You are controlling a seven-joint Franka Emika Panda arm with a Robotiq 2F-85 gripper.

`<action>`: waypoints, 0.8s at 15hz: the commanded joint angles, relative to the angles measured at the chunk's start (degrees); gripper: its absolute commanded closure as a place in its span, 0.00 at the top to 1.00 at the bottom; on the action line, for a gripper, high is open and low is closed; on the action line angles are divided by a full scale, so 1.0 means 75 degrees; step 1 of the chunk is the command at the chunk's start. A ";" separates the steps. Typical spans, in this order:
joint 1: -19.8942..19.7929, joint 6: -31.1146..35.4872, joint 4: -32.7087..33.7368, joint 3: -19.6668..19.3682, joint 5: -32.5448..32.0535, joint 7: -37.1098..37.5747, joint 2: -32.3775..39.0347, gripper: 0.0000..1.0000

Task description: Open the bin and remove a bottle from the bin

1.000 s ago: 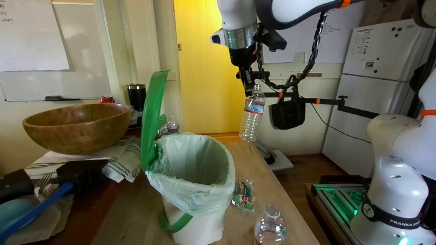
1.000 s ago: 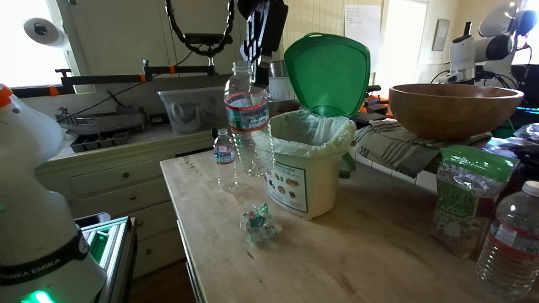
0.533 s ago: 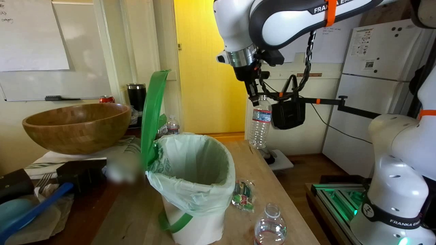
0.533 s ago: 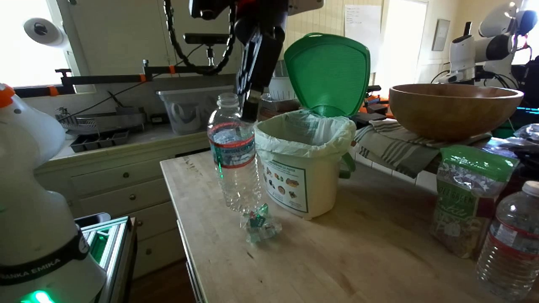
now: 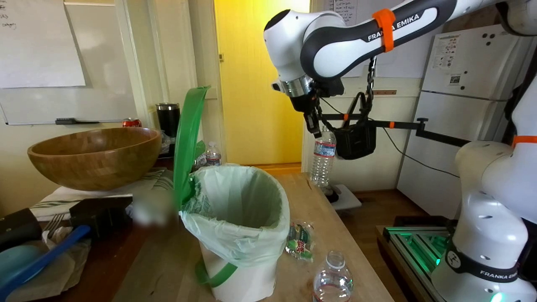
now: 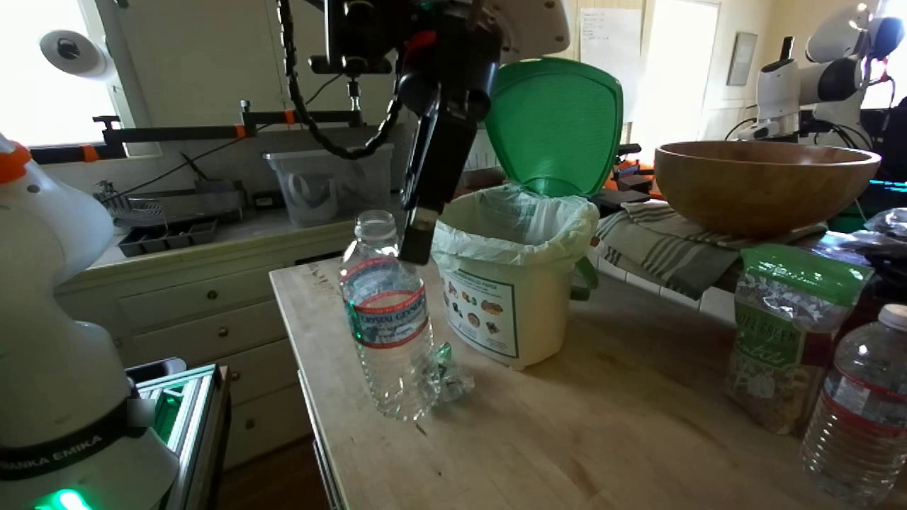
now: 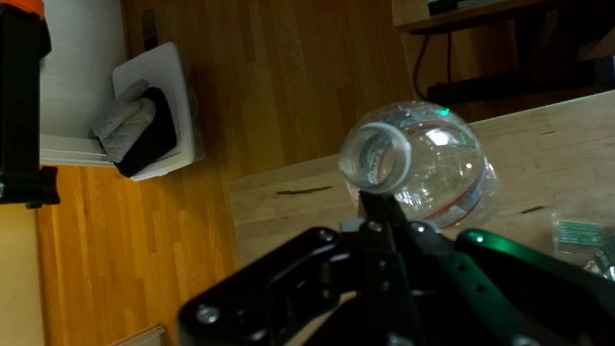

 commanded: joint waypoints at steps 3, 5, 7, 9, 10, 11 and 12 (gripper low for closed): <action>-0.0241 0.0479 -0.0123 -0.0153 -0.0146 0.0679 0.0378 0.00; -0.0311 0.0609 -0.0096 -0.0208 -0.0140 0.0891 0.0527 0.00; -0.0381 0.0710 -0.0053 -0.0256 -0.0140 0.1088 0.0696 0.00; -0.0448 0.0752 0.0031 -0.0325 -0.0051 0.1213 0.0918 0.00; -0.0469 0.0744 0.0070 -0.0356 -0.0003 0.1245 0.1021 0.00; -0.0487 0.0771 0.0090 -0.0378 -0.0027 0.1300 0.1102 0.00; -0.0496 0.0771 0.0126 -0.0393 -0.0016 0.1349 0.1185 0.00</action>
